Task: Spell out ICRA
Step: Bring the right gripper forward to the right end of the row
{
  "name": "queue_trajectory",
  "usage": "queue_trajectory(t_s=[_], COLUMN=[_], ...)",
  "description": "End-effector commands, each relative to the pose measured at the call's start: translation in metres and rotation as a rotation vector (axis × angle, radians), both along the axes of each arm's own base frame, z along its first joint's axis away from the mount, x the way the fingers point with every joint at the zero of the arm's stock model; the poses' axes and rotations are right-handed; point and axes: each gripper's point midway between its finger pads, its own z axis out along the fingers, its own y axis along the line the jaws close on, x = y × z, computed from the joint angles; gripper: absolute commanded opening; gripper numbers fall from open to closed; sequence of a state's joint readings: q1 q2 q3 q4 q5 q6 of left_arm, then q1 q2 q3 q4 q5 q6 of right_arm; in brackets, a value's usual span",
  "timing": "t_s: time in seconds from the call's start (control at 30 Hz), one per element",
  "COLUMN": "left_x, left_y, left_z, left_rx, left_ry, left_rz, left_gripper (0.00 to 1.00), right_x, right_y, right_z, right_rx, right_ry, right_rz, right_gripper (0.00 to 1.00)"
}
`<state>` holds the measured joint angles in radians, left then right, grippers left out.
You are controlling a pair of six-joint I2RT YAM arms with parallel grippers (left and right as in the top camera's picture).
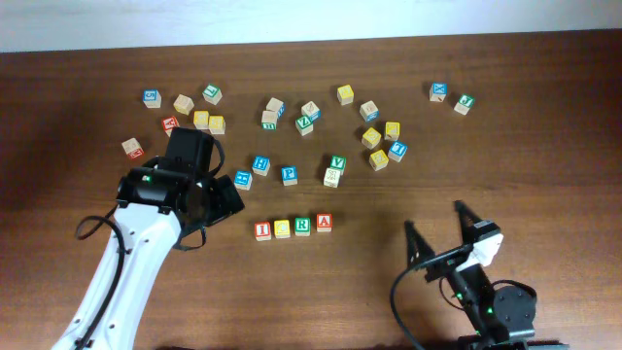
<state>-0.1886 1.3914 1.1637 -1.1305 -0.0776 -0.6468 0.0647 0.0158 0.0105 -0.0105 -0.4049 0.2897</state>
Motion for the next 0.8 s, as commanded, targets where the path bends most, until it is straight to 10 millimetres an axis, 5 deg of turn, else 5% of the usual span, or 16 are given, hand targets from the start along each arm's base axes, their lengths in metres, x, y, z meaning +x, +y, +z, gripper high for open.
queue_trajectory(t_s=[0.0, 0.13, 0.2, 0.37, 0.53, 0.77], left_x=[-0.003, -0.004, -0.005, -0.005, -0.005, -0.007], left_y=[-0.001, -0.001, 0.000, -0.001, -0.001, 0.000], left_z=[0.002, 0.001, 0.001, 0.001, 0.001, 0.001], left_rx=[-0.008, -0.008, -0.007, -0.007, -0.007, -0.005], left_ry=[-0.001, 0.004, 0.005, 0.005, 0.005, 0.016], left_rz=[-0.013, -0.013, -0.012, -0.013, -0.012, -0.013], left_gripper=[0.99, 0.99, 0.99, 0.99, 0.99, 1.00], right_x=[-0.029, -0.058, -0.091, -0.117, -0.087, -0.022], right_y=[0.039, 0.038, 0.016, 0.009, 0.022, 0.038], right_z=[0.019, 0.110, 0.186, 0.278, 0.285, 0.215], right_rx=[0.249, 0.293, 0.331, 0.097, -0.173, -0.189], right_ry=[0.080, -0.312, -0.620, -0.698, -0.328, 0.444], right_rz=[0.291, 0.364, 0.286, 0.135, 0.167, 0.340], right_gripper=[0.98, 0.98, 0.98, 0.98, 0.98, 0.98])
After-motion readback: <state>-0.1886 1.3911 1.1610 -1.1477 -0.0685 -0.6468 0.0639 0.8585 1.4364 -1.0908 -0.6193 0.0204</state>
